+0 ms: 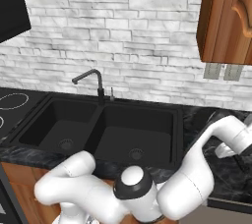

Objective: Pick the pan and sponge and place them into the sink. Then turn on the water.

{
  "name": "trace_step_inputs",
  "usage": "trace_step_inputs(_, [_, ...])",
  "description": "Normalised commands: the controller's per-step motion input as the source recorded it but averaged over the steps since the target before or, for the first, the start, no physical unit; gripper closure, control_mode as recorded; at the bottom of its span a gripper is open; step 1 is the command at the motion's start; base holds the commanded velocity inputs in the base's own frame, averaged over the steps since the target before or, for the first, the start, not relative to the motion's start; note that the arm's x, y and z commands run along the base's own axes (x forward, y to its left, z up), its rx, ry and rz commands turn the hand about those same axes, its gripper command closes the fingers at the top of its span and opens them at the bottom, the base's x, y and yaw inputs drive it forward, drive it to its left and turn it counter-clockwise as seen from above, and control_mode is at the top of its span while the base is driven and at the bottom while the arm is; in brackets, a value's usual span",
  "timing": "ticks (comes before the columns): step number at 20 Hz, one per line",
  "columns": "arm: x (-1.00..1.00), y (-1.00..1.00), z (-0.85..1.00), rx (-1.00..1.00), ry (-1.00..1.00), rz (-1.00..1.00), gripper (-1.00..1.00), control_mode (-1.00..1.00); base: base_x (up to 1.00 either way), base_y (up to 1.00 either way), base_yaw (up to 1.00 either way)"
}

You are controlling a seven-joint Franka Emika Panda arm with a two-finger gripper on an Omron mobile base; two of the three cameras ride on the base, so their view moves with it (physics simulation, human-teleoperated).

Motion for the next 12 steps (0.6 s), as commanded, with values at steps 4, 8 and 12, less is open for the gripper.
trace_step_inputs(4, [-0.11,0.55,0.20,-0.13,-0.02,0.00,1.00,-1.00,0.00,0.00,0.00])
trace_step_inputs(8, [-0.20,0.50,0.29,-0.10,0.00,0.00,1.00,-1.00,0.00,0.00,0.00])
trace_step_inputs(12, [-0.20,0.47,0.25,-0.11,0.00,0.00,1.00,-1.00,0.00,0.00,0.00])
